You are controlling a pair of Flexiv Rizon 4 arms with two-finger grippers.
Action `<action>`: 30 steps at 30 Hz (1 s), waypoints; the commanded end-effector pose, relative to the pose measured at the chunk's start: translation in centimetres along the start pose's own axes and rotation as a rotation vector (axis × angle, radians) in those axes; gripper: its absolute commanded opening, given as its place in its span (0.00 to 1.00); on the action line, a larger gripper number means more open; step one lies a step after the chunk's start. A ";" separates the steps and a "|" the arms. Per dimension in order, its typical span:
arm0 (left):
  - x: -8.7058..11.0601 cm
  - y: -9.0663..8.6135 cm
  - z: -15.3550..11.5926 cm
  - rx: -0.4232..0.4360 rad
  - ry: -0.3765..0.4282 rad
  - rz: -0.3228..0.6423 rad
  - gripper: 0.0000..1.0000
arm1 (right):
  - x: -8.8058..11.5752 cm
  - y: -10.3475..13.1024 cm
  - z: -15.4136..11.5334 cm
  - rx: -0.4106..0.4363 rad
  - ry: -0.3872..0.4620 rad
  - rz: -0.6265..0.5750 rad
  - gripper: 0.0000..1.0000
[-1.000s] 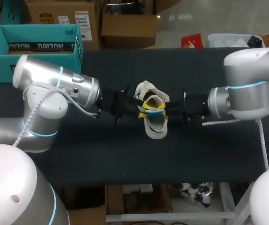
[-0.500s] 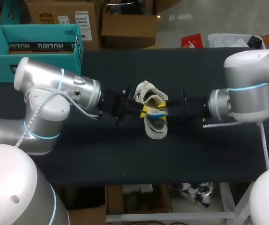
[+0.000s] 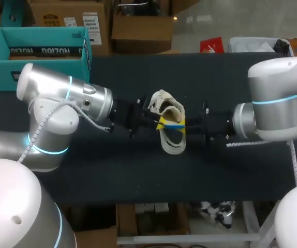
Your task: Open the shoe tongue, take the insole out of the shoe, put the insole back into the shoe, and pack the shoe into the shoebox
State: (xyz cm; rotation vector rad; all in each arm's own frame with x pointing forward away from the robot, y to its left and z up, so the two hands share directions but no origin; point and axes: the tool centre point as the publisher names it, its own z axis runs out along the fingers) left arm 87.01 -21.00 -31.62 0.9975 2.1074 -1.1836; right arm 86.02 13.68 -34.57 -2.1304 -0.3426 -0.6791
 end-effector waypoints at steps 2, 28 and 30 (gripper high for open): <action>0.2 0.3 0.7 -0.006 0.002 -0.003 0.00 | 0.2 0.4 0.1 0.013 -0.002 -0.009 0.00; 0.1 4.7 2.4 -0.059 0.025 -0.082 0.00 | 2.2 2.1 2.7 0.003 -0.037 -0.009 0.47; 0.1 4.6 2.3 -0.059 0.023 -0.080 0.00 | 1.9 1.7 2.2 -0.010 -0.032 -0.011 0.47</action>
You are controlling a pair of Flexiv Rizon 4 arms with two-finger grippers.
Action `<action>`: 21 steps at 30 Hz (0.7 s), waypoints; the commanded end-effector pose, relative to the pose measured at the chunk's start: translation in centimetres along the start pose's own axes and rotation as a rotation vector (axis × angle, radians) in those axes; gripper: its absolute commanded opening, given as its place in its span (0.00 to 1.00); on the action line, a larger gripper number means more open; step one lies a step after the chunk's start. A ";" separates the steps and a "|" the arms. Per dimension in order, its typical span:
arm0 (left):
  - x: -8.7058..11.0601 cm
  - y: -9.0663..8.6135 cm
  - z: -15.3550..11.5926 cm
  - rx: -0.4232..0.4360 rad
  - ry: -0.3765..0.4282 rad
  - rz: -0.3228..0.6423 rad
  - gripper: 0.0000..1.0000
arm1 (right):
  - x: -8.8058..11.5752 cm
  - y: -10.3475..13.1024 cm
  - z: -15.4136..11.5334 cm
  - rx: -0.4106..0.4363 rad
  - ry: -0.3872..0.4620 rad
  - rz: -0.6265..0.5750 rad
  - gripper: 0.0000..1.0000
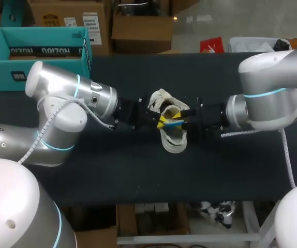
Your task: Open the shoe tongue, take the insole out of the shoe, put the insole back into the shoe, and pack the shoe into the shoebox
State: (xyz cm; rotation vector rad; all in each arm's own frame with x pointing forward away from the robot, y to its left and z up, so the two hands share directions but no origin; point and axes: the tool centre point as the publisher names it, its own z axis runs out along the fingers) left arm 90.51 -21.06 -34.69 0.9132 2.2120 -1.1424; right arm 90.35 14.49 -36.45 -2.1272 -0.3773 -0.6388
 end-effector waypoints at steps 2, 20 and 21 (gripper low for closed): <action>0.0 0.2 0.4 0.003 -0.007 0.005 0.00 | -1.0 -1.4 -1.4 -0.043 0.012 0.001 0.47; 0.1 -0.2 0.4 -0.001 -0.012 0.006 0.00 | -2.0 -2.2 -3.1 -0.061 0.042 -0.012 0.29; 0.1 -0.2 0.4 -0.002 -0.012 0.005 0.00 | -1.9 -2.2 -3.0 -0.061 0.042 -0.013 0.26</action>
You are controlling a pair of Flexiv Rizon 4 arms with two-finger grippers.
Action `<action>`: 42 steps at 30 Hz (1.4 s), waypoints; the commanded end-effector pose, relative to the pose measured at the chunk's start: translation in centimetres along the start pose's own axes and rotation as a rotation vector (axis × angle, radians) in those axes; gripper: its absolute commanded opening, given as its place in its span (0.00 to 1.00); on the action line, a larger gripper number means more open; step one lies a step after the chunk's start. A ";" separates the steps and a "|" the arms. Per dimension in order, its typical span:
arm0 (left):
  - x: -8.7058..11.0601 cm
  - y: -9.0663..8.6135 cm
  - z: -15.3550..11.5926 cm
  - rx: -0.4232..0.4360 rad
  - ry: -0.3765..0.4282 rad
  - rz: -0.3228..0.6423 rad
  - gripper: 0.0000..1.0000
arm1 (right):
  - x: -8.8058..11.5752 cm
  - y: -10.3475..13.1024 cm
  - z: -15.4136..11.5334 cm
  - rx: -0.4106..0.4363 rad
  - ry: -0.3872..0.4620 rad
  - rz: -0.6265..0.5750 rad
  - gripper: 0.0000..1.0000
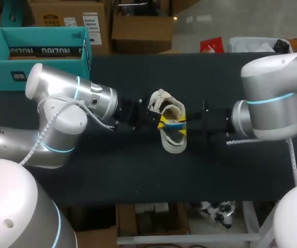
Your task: Open the shoe tongue, take the insole out of the shoe, put the insole back into the shoe, and pack the shoe into the shoebox
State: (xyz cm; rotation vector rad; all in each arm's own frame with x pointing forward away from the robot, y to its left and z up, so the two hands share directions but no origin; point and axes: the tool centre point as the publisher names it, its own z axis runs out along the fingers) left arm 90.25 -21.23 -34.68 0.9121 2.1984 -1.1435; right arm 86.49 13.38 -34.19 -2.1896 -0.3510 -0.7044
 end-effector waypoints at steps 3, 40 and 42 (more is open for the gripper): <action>0.1 -0.1 0.3 -0.005 -0.001 -0.003 0.00 | 0.1 0.3 0.6 0.023 0.006 -0.008 0.04; 0.0 0.9 1.0 0.038 0.014 -0.051 0.00 | 1.6 1.2 4.1 -0.037 -0.030 -0.006 0.00; 0.0 0.6 1.0 0.040 0.017 -0.045 0.00 | 1.4 1.0 4.0 -0.040 -0.030 -0.004 0.00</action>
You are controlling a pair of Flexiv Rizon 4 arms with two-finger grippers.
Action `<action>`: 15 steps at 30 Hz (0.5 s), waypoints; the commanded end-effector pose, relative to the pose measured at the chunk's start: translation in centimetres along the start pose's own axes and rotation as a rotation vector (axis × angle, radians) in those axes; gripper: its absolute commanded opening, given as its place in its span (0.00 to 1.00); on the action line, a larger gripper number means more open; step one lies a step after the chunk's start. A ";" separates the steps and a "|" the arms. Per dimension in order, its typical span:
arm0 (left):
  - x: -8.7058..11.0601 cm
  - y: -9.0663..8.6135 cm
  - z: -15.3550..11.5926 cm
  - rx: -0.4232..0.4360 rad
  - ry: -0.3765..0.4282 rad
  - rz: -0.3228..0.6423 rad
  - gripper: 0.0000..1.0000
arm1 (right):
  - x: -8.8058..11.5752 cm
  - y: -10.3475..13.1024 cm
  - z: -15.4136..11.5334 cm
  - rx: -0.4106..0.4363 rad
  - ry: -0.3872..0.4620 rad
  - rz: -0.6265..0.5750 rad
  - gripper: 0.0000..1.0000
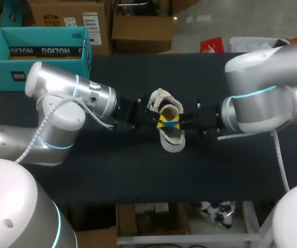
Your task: Open the shoe tongue, take the insole out of the shoe, put the insole back into the shoe, and pack the shoe into the shoebox
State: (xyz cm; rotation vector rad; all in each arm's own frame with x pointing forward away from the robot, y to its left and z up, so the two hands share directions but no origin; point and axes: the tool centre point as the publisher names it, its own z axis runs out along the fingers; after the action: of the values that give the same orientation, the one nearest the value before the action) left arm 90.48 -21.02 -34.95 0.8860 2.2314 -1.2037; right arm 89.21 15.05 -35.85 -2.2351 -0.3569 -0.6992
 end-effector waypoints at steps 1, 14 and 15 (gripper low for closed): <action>-0.1 0.0 1.0 0.007 0.005 0.009 0.00 | 0.0 -0.4 0.6 -0.003 -0.010 0.002 0.00; -0.2 -1.2 1.6 0.001 0.016 0.041 0.00 | -2.0 -2.8 -3.1 -0.089 0.027 -0.003 0.45; -0.3 -1.2 1.6 0.001 0.016 0.041 0.00 | -2.0 -2.9 -3.1 -0.091 0.027 -0.003 0.44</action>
State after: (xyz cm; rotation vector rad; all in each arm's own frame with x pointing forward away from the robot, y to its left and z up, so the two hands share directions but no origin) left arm 89.79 -22.58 -34.69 0.9427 2.2147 -1.1838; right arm 86.01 14.73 -34.34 -2.2950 -0.3298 -0.7422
